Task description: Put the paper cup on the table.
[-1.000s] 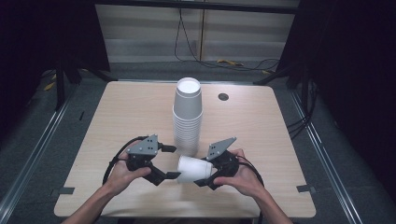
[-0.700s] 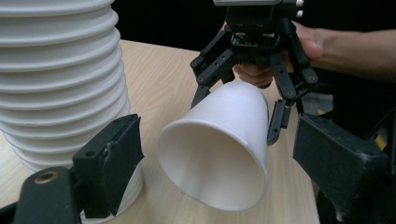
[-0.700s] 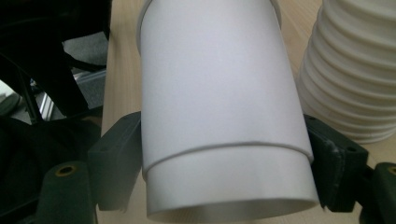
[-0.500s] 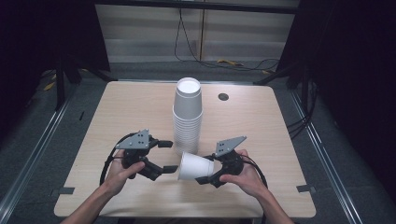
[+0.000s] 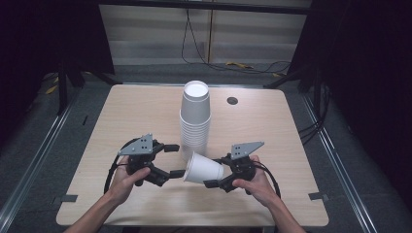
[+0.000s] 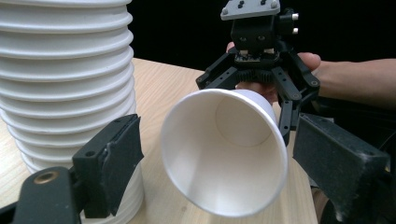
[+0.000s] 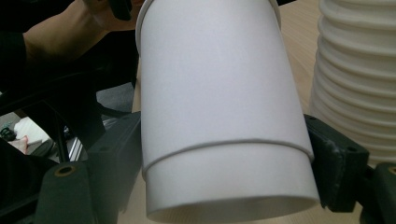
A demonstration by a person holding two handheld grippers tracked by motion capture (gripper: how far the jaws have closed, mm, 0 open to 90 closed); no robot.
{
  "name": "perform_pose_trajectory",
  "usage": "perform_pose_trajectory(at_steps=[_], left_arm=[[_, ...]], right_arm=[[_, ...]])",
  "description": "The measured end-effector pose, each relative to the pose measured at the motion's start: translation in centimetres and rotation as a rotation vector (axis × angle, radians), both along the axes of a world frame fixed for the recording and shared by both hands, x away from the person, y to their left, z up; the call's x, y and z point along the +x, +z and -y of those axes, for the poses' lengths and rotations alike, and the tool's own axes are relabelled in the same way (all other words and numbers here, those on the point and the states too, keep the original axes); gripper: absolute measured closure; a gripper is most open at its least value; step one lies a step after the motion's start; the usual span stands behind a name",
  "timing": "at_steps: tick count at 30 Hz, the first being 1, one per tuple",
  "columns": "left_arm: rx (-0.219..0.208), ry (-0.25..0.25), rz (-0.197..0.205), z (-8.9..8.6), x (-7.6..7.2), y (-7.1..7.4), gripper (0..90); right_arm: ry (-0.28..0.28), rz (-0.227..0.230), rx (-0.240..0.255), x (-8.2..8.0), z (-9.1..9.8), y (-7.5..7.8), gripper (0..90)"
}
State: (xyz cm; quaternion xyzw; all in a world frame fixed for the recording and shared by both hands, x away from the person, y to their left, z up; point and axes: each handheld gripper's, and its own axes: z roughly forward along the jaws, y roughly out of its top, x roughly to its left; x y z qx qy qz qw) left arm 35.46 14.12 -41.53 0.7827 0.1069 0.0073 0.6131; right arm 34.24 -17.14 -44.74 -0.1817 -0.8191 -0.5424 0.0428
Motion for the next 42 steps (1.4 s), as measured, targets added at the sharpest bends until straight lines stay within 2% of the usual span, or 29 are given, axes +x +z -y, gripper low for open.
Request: perform_pose_trajectory(at_steps=[7,9,11,13,16,18,19,21,24,27,28,31,38,39,42], left_arm=[[-0.009,-0.003,-0.022,0.2,0.0,-0.2,15.3],[-0.023,-0.02,-0.035,0.2,0.1,-0.3,15.3],[-0.024,-0.007,-0.043,0.3,0.1,-0.4,15.3],[-0.026,-0.025,-0.056,0.4,0.1,-0.5,15.3],[-0.022,-0.026,-0.048,0.5,0.1,-0.6,15.3],[-0.026,-0.024,-0.067,0.7,0.1,-0.8,15.3],[-0.015,-0.011,-0.078,0.8,0.2,-0.9,15.3],[-0.019,-0.017,-0.102,0.9,0.3,-1.1,12.6],[-0.013,-0.001,-0.1,1.2,0.3,-1.2,8.4],[-0.004,-0.005,-0.116,1.5,0.4,-1.4,4.0],[0.0,-0.012,-0.132,1.8,0.4,-1.6,0.0],[0.0,-0.022,-0.135,2.0,0.4,-1.8,0.0],[0.003,-0.05,-0.113,2.4,0.2,-1.8,0.4],[-0.003,-0.069,-0.101,2.4,0.1,-1.8,6.2],[-0.002,-0.077,-0.108,2.4,0.1,-1.8,6.2]], right_arm=[[-0.004,-0.007,0.074,0.0,-0.4,-0.1,21.7],[-0.007,-0.008,0.097,0.0,-0.3,-0.1,21.7],[-0.013,-0.005,0.104,-0.1,-0.3,0.0,21.7],[-0.019,-0.003,0.109,0.0,-0.2,-0.1,21.7],[-0.025,-0.009,0.122,-0.1,-0.2,-0.2,21.8],[-0.024,-0.006,0.127,-0.1,-0.3,-0.2,21.8],[-0.019,-0.007,0.136,-0.1,-0.3,-0.1,21.8],[-0.016,-0.001,0.142,-0.2,-0.4,0.0,21.9],[-0.008,-0.002,0.143,-0.2,-0.5,0.0,21.9],[-0.005,-0.004,0.147,-0.3,-0.5,0.0,21.9],[-0.001,-0.002,0.148,-0.3,-0.7,0.1,22.0],[0.008,0.001,0.144,-0.4,-0.9,0.1,22.0],[0.025,-0.003,0.141,-0.5,-1.2,0.1,21.9],[0.025,-0.003,0.141,-0.5,-1.1,0.0,22.0],[0.03,-0.001,0.14,-0.6,-1.2,0.0,22.0]])
